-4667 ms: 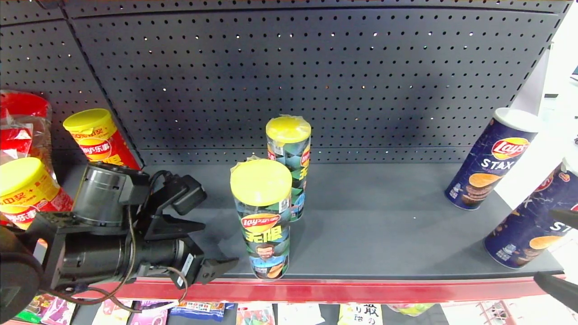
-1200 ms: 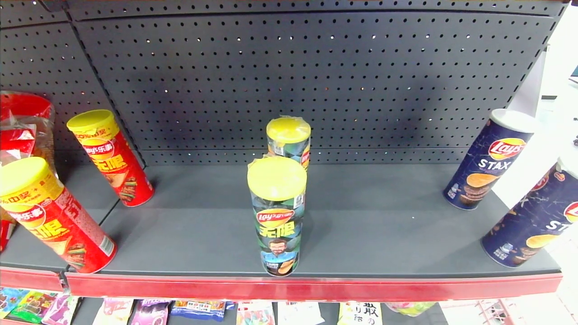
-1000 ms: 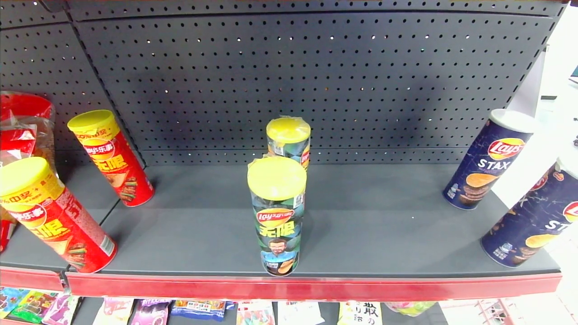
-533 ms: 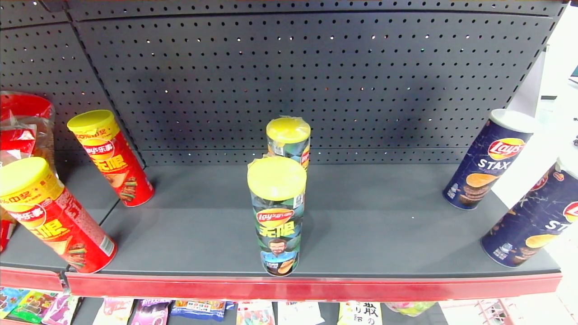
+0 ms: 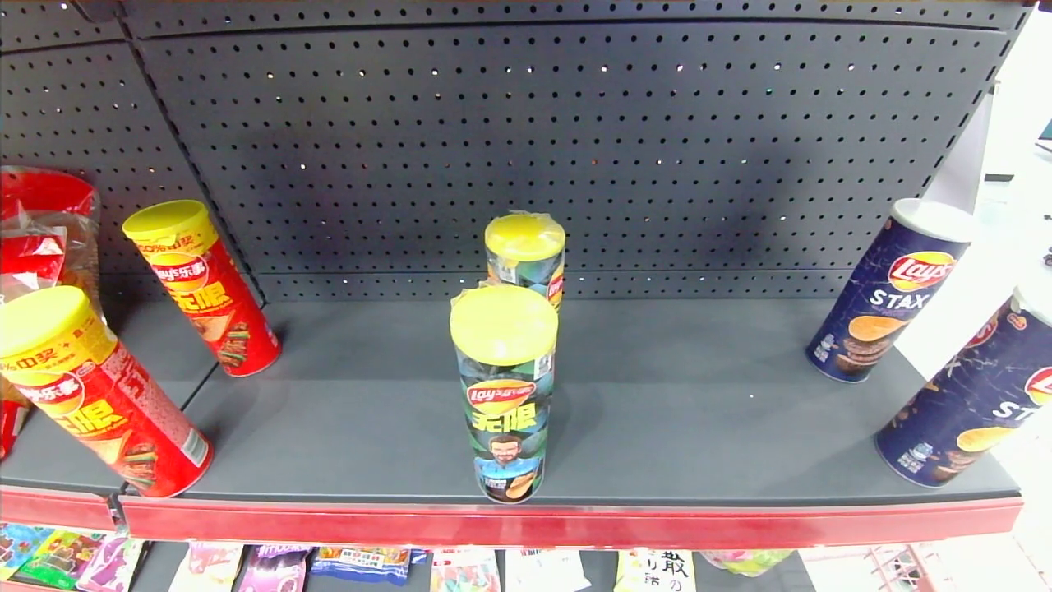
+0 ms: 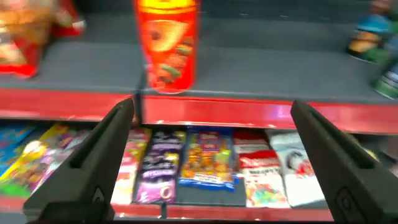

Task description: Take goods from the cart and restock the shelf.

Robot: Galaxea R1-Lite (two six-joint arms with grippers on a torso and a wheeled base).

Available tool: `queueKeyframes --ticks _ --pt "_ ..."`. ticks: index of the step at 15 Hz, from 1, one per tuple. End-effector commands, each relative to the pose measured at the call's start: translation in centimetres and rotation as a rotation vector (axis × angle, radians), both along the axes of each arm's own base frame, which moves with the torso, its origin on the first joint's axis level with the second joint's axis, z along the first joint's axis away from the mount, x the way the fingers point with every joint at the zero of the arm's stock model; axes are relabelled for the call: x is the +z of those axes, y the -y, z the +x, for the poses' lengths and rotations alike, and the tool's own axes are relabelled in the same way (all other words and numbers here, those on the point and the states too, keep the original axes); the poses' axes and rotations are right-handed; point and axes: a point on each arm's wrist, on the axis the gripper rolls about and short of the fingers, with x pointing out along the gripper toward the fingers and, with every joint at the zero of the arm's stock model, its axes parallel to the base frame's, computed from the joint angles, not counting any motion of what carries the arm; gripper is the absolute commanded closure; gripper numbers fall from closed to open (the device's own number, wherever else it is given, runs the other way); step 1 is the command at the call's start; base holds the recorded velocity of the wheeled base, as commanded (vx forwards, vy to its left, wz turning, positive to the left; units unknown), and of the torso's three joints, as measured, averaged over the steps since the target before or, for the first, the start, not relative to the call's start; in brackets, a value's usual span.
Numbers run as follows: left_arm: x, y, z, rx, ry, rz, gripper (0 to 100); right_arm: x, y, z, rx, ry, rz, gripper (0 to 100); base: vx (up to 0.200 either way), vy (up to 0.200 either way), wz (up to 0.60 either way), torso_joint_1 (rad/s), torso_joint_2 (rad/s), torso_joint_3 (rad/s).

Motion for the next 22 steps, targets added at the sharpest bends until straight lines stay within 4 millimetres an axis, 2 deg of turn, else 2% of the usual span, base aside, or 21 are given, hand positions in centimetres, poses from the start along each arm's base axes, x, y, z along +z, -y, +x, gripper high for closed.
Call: queueKeyframes --ticks 1,3,5,7,9,11,12,14,16,17,22 --pt "-0.36 0.02 0.13 -0.009 -0.010 0.011 0 -0.14 -0.01 0.06 0.009 0.001 -0.020 0 0.000 0.000 0.00 0.000 0.00 0.000" --pt "-0.40 0.02 0.14 -0.007 -0.012 0.014 0 -0.15 0.04 0.04 -0.022 -0.001 0.026 0 0.000 0.000 0.00 0.000 0.00 0.000" --pt "-0.40 0.01 0.14 -0.006 -0.012 0.015 0 -0.10 0.04 0.12 -0.016 0.000 -0.062 0 0.000 0.000 0.00 0.000 0.00 0.000" --pt "-0.40 0.01 0.14 -0.006 -0.012 0.015 0 -0.10 0.02 0.04 -0.011 0.008 -0.021 0 0.000 0.000 0.00 0.000 0.00 0.000" --pt "-0.40 0.01 0.14 -0.006 -0.012 0.015 0 -0.11 0.24 0.17 -0.105 -0.009 0.022 0 0.000 0.000 0.00 0.000 0.00 0.000" --pt "-0.40 0.01 0.14 -0.006 -0.012 0.015 0 -0.06 0.14 0.13 -0.055 0.005 -0.079 0 0.000 0.000 0.00 0.000 0.00 0.000" --pt "-0.40 0.01 0.14 -0.006 -0.012 0.015 0 -0.12 0.13 0.35 -0.045 -0.021 -0.023 0 0.000 0.000 0.00 0.000 0.00 0.000" --pt "-0.40 0.01 0.14 -0.006 -0.012 0.015 0 -0.17 0.01 0.09 -0.003 0.017 -0.031 0 0.000 0.000 0.00 0.000 0.00 0.000" --pt "-0.40 0.01 0.14 -0.006 -0.012 0.015 0 -0.25 0.18 0.17 -0.084 0.015 0.047 0 0.000 0.000 0.00 0.000 0.00 0.000" --pt "-0.40 0.01 0.14 -0.006 -0.012 0.015 0 -0.77 0.20 0.45 -0.090 0.024 0.003 0 0.000 0.000 0.00 0.000 0.00 0.000" --pt "-0.40 0.01 0.14 -0.006 -0.012 0.015 0 -1.05 0.19 0.65 -0.087 0.039 -0.002 0 0.000 0.000 0.00 0.000 0.00 0.000"
